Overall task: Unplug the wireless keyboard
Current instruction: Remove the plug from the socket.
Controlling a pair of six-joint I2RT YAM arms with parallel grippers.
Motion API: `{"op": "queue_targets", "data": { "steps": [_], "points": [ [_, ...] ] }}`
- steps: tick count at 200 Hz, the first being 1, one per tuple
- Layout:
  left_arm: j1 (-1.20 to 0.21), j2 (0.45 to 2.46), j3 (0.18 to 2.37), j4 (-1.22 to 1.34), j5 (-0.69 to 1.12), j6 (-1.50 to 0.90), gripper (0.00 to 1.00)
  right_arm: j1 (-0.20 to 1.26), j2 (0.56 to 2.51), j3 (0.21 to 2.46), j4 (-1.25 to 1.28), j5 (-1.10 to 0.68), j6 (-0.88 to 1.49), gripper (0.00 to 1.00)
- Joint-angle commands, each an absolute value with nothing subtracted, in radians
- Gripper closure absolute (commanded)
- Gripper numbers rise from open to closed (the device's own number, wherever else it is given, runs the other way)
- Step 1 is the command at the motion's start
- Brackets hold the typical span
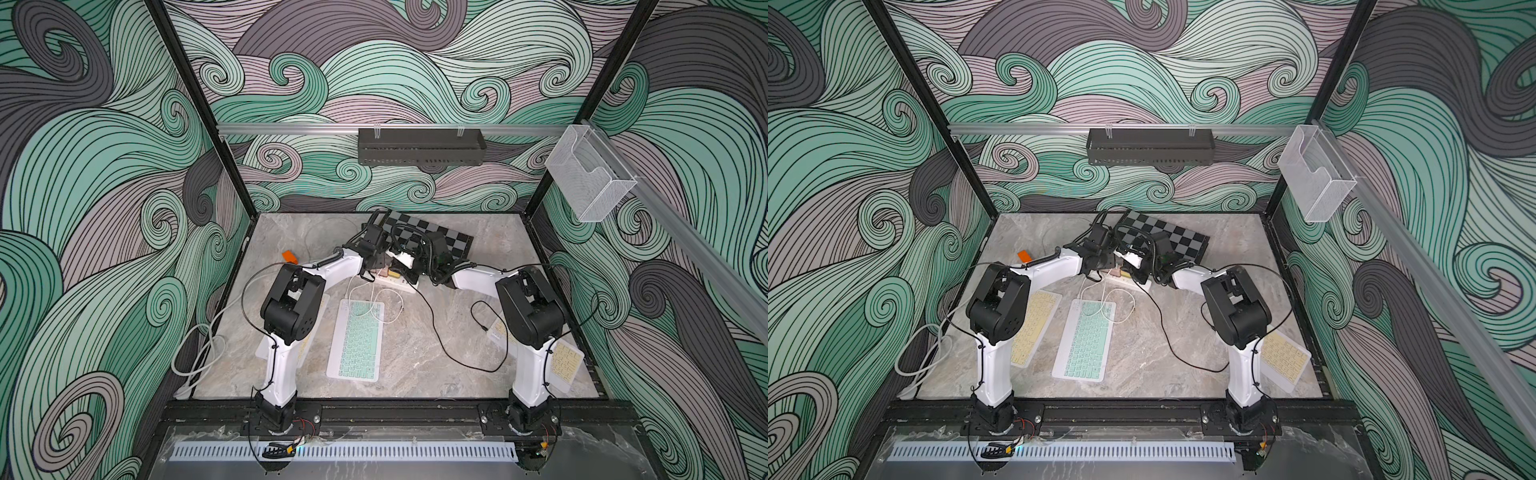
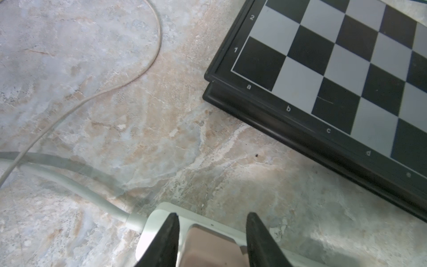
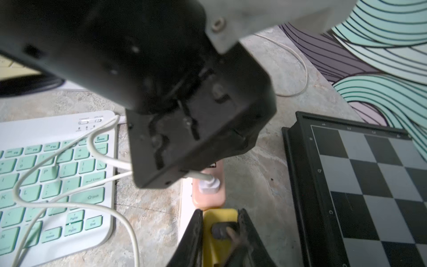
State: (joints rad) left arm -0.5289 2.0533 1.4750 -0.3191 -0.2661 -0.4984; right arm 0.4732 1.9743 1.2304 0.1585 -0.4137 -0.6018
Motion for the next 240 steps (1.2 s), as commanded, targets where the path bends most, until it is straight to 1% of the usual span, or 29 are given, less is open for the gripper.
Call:
{"op": "queue_targets", "data": {
  "steps": [1, 12, 55, 92, 121, 138, 173, 187, 209, 217, 225, 233, 240],
  "points": [
    [-0.569, 2.159, 1.403, -0.589, -0.192, -0.503, 0.70, 0.469, 1.918, 1.276, 0.209, -0.331, -0.794, 1.00],
    [-0.569, 2.160, 1.406, -0.591, -0.191, -0.503, 0.70, 0.465, 1.910, 1.274, 0.226, -0.342, -0.741, 1.00],
    [-0.568, 2.167, 1.421, -0.599, -0.186, -0.499, 0.70, 0.416, 1.857, 1.202, 0.294, -0.486, -0.535, 1.00],
    [-0.568, 2.163, 1.464, -0.613, -0.181, -0.489, 0.68, 0.372, 1.800, 1.157, 0.294, -0.483, -0.433, 1.00],
    [-0.563, 2.149, 1.560, -0.656, -0.150, -0.470, 0.59, 0.341, 1.733, 1.123, 0.380, -0.558, -0.215, 1.00],
    [-0.559, 2.139, 1.645, -0.698, -0.132, -0.452, 0.54, 0.339, 1.712, 1.133, 0.384, -0.615, -0.117, 1.00],
    [-0.523, 2.089, 1.798, -0.774, -0.085, -0.377, 0.42, 0.318, 1.655, 1.149, 0.391, -0.600, 0.094, 1.00],
    [-0.493, 2.059, 1.845, -0.796, -0.044, -0.340, 0.37, 0.292, 1.635, 1.149, 0.420, -0.624, 0.198, 1.00],
    [-0.451, 2.003, 1.883, -0.818, 0.013, -0.281, 0.35, 0.273, 1.607, 1.140, 0.478, -0.685, 0.309, 1.00],
    [-0.436, 1.974, 1.872, -0.806, 0.058, -0.257, 0.35, 0.273, 1.597, 1.141, 0.482, -0.697, 0.332, 1.00],
    [-0.419, 1.943, 1.848, -0.786, 0.141, -0.230, 0.37, 0.272, 1.591, 1.143, 0.485, -0.705, 0.367, 1.00],
    [-0.399, 1.905, 1.805, -0.746, 0.283, -0.200, 0.39, 0.271, 1.586, 1.147, 0.496, -0.721, 0.407, 1.00],
    [-0.378, 1.873, 1.756, -0.692, 0.485, -0.158, 0.39, 0.268, 1.584, 1.149, 0.516, -0.739, 0.449, 1.00]
  ]
}}
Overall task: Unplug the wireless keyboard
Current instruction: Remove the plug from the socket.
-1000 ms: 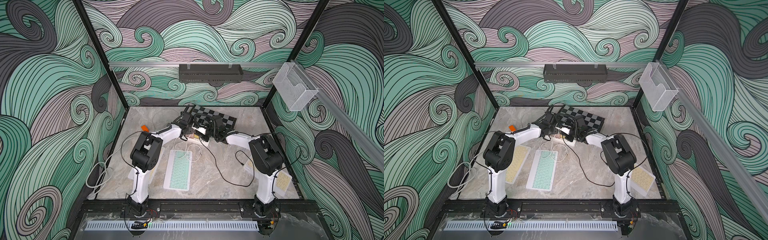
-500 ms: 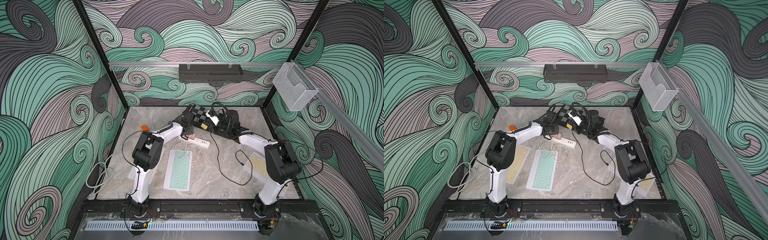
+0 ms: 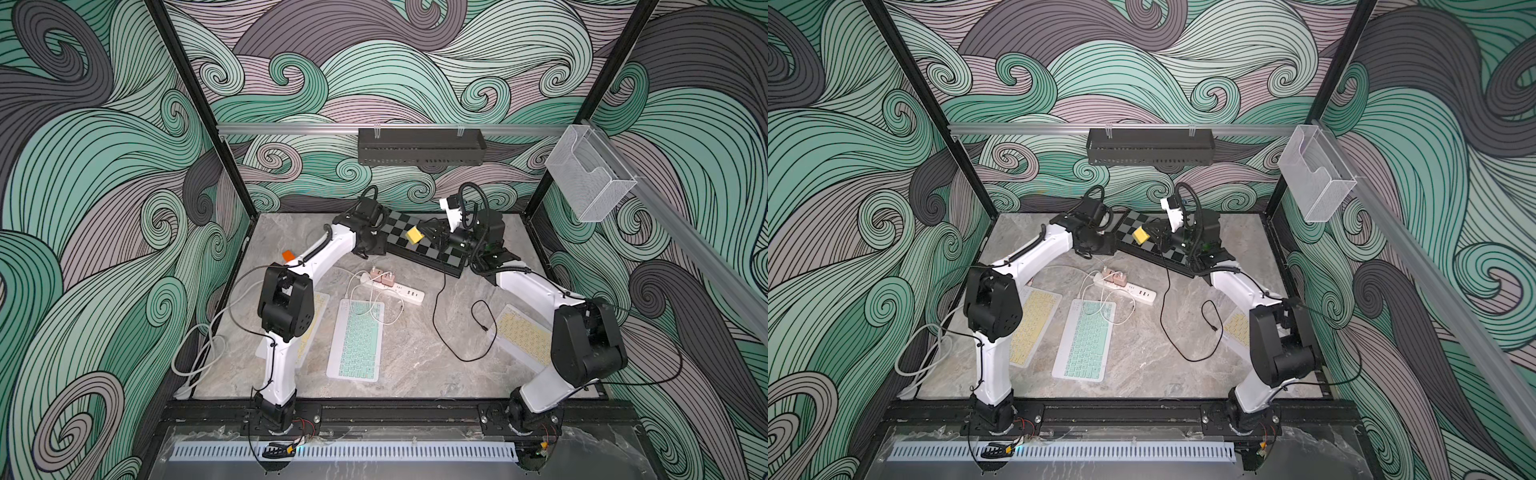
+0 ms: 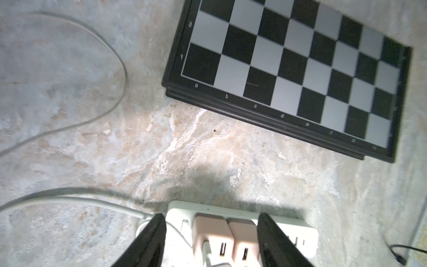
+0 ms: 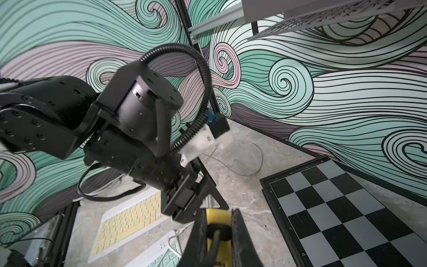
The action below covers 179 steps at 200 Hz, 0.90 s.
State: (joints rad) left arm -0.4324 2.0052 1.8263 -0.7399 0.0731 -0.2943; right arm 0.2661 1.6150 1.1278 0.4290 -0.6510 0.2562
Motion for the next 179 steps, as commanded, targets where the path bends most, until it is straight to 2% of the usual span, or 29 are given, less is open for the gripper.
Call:
{"op": "queue_targets", "data": {
  "steps": [1, 15, 34, 52, 78, 127, 139, 164, 179],
  "points": [
    [-0.375, 1.868, 1.749, -0.685, 0.516, -0.149, 0.39, 0.268, 1.583, 1.149, 0.520, -0.741, 0.455, 1.00],
    [-0.352, 1.804, 1.634, -0.538, 0.876, -0.131, 0.39, 0.265, 1.583, 1.158, 0.559, -0.779, 0.531, 1.00],
    [-0.357, 1.728, 1.492, -0.293, 1.051, -0.216, 0.33, 0.265, 1.595, 1.164, 0.627, -0.833, 0.618, 1.00],
    [-0.365, 1.701, 1.447, -0.167, 1.114, -0.281, 0.29, 0.266, 1.612, 1.167, 0.688, -0.868, 0.685, 1.00],
    [-0.371, 1.733, 1.494, -0.206, 1.121, -0.279, 0.26, 0.271, 1.627, 1.168, 0.761, -0.900, 0.755, 1.00],
    [-0.372, 1.734, 1.507, -0.066, 1.146, -0.397, 0.23, 0.279, 1.619, 1.166, 0.728, -0.915, 0.747, 1.00],
    [-0.372, 1.744, 1.528, -0.062, 1.137, -0.414, 0.26, 0.282, 1.623, 1.165, 0.736, -0.920, 0.758, 1.00],
    [-0.374, 1.783, 1.557, -0.020, 1.143, -0.476, 0.48, 0.289, 1.627, 1.168, 0.741, -0.919, 0.774, 1.00],
    [-0.376, 1.792, 1.560, -0.003, 1.138, -0.488, 0.56, 0.291, 1.628, 1.170, 0.740, -0.920, 0.785, 1.00]
  ]
}}
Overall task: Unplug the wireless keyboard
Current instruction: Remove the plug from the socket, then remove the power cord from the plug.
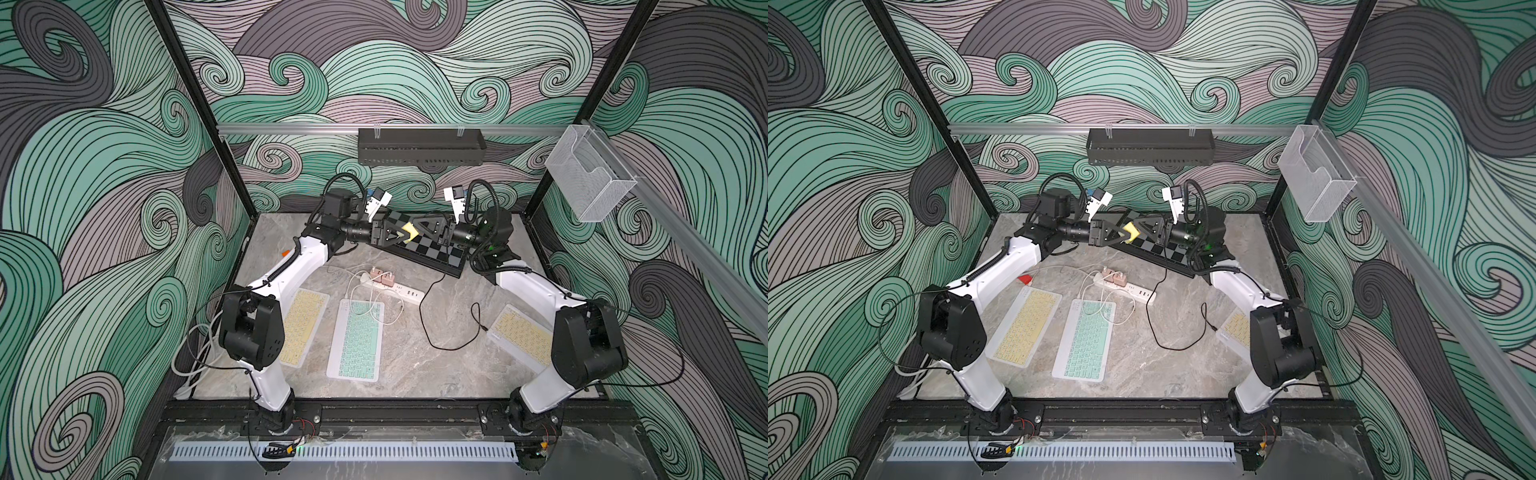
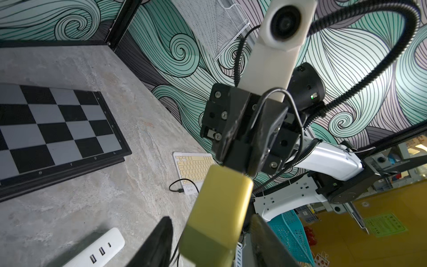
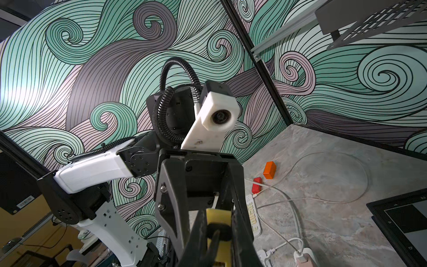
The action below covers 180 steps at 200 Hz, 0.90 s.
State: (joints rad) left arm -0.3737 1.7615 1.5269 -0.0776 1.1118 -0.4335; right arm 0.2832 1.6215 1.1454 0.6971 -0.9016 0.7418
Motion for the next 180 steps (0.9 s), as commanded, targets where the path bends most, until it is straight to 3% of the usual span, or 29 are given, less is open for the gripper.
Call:
{"op": "queue_targets", "data": {
  "steps": [1, 15, 26, 40, 54, 85, 122, 180],
  "points": [
    [-0.375, 1.793, 1.560, -0.003, 1.136, -0.488, 0.56, 0.291, 1.628, 1.170, 0.740, -0.920, 0.785, 1.00],
    [-0.376, 1.794, 1.559, 0.007, 1.125, -0.496, 0.66, 0.293, 1.628, 1.178, 0.722, -0.923, 0.791, 1.00],
    [-0.379, 1.793, 1.562, 0.011, 1.121, -0.495, 0.81, 0.293, 1.631, 1.182, 0.708, -0.928, 0.802, 0.99],
    [-0.378, 1.797, 1.570, -0.006, 1.110, -0.479, 1.00, 0.289, 1.629, 1.181, 0.712, -0.938, 0.828, 0.80],
    [-0.375, 1.796, 1.571, -0.035, 1.088, -0.460, 1.00, 0.281, 1.628, 1.177, 0.737, -0.952, 0.880, 0.60],
    [-0.369, 1.798, 1.572, -0.022, 1.097, -0.470, 1.00, 0.264, 1.617, 1.173, 0.768, -0.972, 0.942, 0.50],
    [-0.370, 1.807, 1.569, -0.018, 1.115, -0.474, 1.00, 0.262, 1.641, 1.179, 0.836, -0.958, 1.017, 0.61],
    [-0.370, 1.803, 1.555, -0.011, 1.089, -0.489, 1.00, 0.263, 1.666, 1.174, 0.844, -0.958, 0.994, 0.99]
  ]
}}
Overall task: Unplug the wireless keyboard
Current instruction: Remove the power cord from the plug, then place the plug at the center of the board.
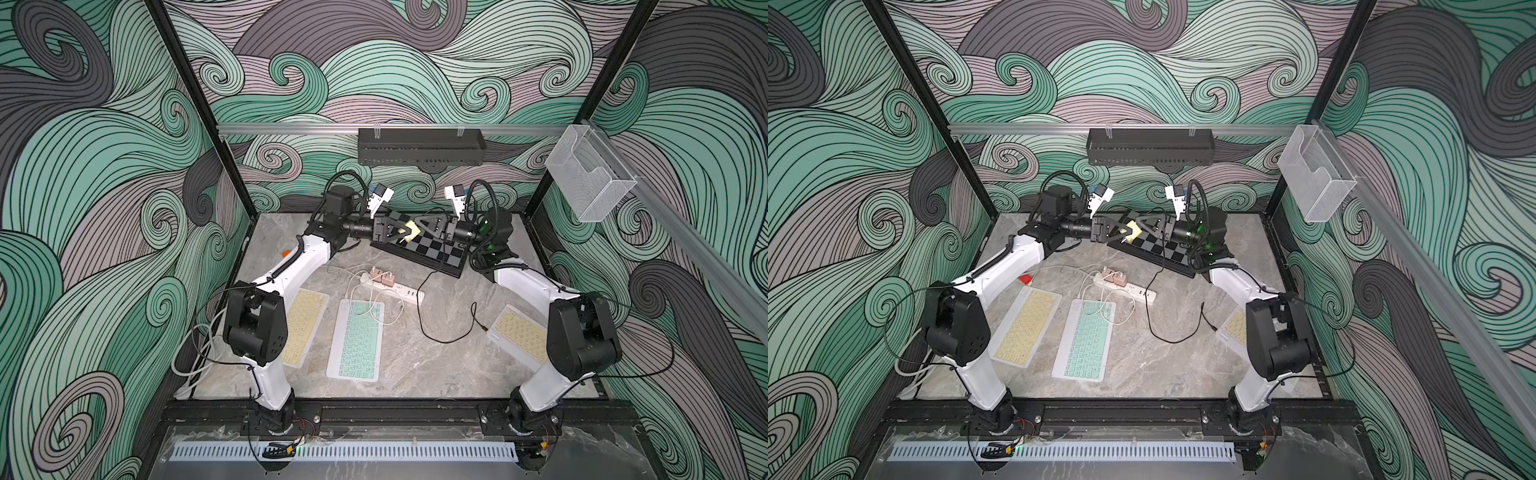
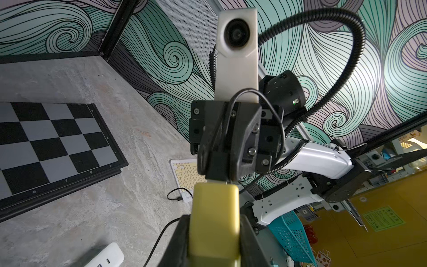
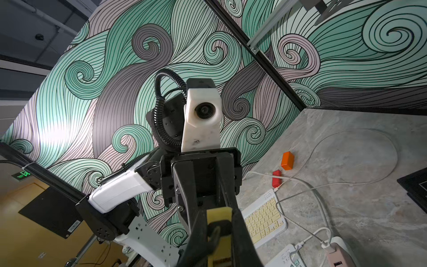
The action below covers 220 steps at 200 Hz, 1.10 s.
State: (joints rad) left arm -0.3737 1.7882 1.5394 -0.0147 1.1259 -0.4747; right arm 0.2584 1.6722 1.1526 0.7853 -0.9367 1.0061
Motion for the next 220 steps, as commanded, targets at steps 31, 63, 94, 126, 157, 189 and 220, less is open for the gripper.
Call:
{"op": "queue_targets", "data": {
  "steps": [31, 63, 94, 126, 157, 189, 220],
  "points": [
    [-0.370, 1.796, 1.546, -0.048, 1.070, -0.476, 1.00, 0.257, 1.651, 1.174, 0.796, -0.958, 0.916, 1.00],
    [-0.370, 1.780, 1.499, -0.088, 1.064, -0.459, 1.00, 0.210, 1.639, 1.155, 0.764, -0.930, 0.880, 1.00],
    [-0.370, 1.761, 1.441, -0.170, 1.039, -0.403, 1.00, 0.139, 1.616, 1.122, 0.730, -0.882, 0.864, 1.00],
    [-0.370, 1.742, 1.364, -0.138, 1.013, -0.435, 1.00, 0.090, 1.598, 1.055, 0.752, -0.807, 0.901, 1.00],
    [-0.373, 1.724, 1.310, -0.018, 0.973, -0.528, 1.00, 0.087, 1.588, 1.006, 0.811, -0.717, 0.954, 1.00],
    [-0.372, 1.761, 1.417, -0.236, 0.807, -0.413, 1.00, 0.083, 1.576, 1.061, 0.504, -0.730, 0.755, 1.00],
    [-0.345, 1.837, 1.532, -0.401, 0.638, -0.338, 1.00, 0.088, 1.550, 1.124, 0.019, -0.632, 0.340, 1.00]
  ]
}}
